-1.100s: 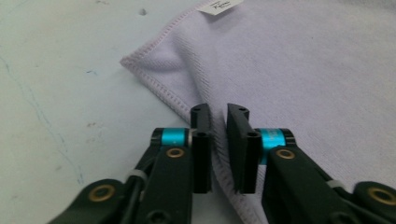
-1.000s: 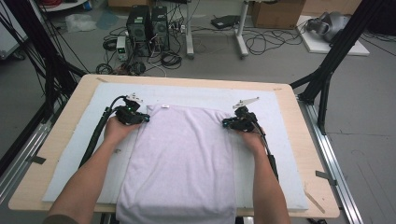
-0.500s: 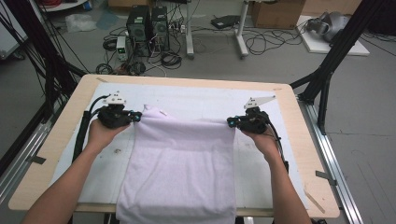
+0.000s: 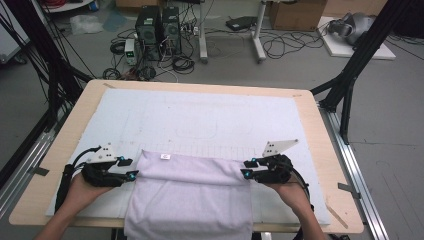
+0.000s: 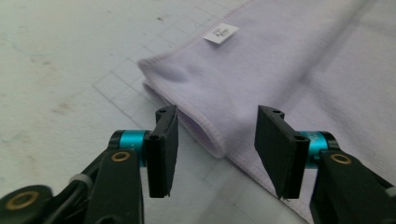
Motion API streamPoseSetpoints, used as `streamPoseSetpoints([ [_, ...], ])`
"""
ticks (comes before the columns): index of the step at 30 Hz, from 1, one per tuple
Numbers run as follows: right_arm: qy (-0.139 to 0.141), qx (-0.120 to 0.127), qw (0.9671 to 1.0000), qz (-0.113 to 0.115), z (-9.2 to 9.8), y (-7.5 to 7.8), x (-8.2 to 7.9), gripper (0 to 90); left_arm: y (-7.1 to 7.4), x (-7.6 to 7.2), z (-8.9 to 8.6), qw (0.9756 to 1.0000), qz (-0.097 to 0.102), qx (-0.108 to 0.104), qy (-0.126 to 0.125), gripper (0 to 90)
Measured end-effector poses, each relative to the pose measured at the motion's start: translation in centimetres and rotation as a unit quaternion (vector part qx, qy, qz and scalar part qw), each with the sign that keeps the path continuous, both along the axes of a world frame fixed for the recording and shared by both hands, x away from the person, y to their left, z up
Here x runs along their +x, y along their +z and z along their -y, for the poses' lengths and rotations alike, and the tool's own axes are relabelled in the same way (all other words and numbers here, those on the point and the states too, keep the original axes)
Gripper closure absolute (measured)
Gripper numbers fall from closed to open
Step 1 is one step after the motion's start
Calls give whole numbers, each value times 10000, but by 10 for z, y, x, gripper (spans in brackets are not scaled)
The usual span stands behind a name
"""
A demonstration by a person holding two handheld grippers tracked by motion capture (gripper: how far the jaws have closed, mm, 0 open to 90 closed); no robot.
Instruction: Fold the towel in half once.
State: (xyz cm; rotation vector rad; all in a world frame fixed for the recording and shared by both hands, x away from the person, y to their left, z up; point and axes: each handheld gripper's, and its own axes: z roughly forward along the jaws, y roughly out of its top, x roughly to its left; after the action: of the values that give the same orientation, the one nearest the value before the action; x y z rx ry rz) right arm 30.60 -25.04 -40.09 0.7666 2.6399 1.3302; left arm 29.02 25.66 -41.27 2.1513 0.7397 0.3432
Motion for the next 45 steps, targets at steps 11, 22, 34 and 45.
streamPoseSetpoints([
  [11,-184,-408,9985,-309,-18,-25,31,562,-14,47,24,9993,-256,74,250,611],
  [22,-67,-465,9989,32,-19,-14,25,894,3,37,20,9999,73,-16,149,843],
  [34,-193,-999,9947,-144,-23,-32,21,683,-1,24,16,9999,112,25,111,836],
  [45,-157,-403,9987,284,-10,-4,6,877,19,6,10,9991,417,-87,60,843],
])
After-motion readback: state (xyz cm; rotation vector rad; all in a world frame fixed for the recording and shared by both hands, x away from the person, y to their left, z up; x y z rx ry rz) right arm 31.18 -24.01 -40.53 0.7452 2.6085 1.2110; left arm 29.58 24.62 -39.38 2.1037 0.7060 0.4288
